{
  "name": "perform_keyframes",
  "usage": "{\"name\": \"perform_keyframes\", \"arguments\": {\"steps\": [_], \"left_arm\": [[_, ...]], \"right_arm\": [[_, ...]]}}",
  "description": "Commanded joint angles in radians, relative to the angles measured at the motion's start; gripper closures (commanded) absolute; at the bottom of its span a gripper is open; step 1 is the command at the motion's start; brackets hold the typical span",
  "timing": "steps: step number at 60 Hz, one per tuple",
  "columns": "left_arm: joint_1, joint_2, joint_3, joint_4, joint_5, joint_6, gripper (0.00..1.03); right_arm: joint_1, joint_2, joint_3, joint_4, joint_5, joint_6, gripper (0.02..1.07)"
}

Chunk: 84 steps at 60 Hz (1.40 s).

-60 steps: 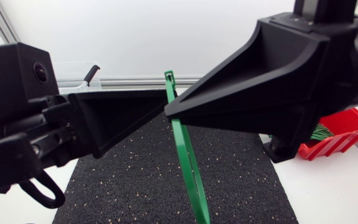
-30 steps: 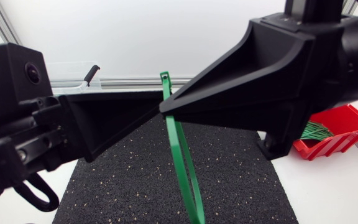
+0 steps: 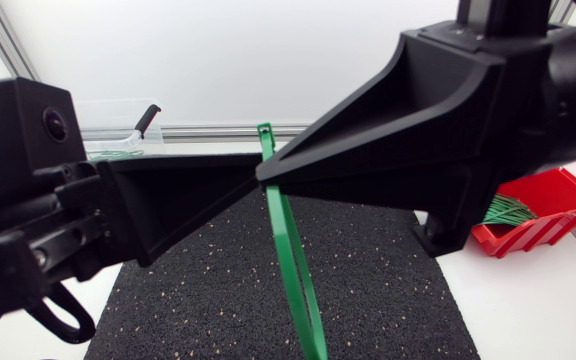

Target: Take a green cable tie from the red box, thread the tail through the head to close it, then place it in the transparent bin on the left.

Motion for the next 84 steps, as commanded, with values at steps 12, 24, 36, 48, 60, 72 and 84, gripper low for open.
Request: {"name": "perform_keyframes", "arguments": {"steps": [12, 24, 36, 48, 60, 72, 84], "left_arm": [[-0.001, -0.011, -0.014, 0.003, 0.005, 0.022, 1.00], [0.014, -0.003, -0.011, 0.005, 0.005, 0.026, 1.00], [0.019, 0.003, -0.005, 0.005, 0.008, 0.025, 1.00], [0.014, 0.004, -0.002, 0.003, 0.009, 0.025, 1.00], [0.008, 0.004, -0.002, 0.000, 0.009, 0.025, 1.00], [0.004, 0.001, 0.000, -0.003, 0.009, 0.023, 1.00], [0.005, 0.001, 0.005, -0.006, 0.008, 0.023, 1.00]], "right_arm": [[-0.003, 0.005, 0.005, 0.004, 0.007, 0.029, 1.01], [-0.003, 0.003, 0.004, 0.004, 0.005, 0.029, 1.01], [-0.003, -0.004, 0.001, 0.006, 0.005, 0.029, 1.01], [-0.003, -0.004, -0.004, 0.012, 0.007, 0.027, 1.01], [-0.003, -0.003, -0.012, 0.024, 0.008, 0.026, 1.01], [-0.003, 0.006, -0.019, 0.032, 0.011, 0.026, 1.01], [-0.004, 0.003, -0.025, 0.032, 0.014, 0.027, 1.01]]}}
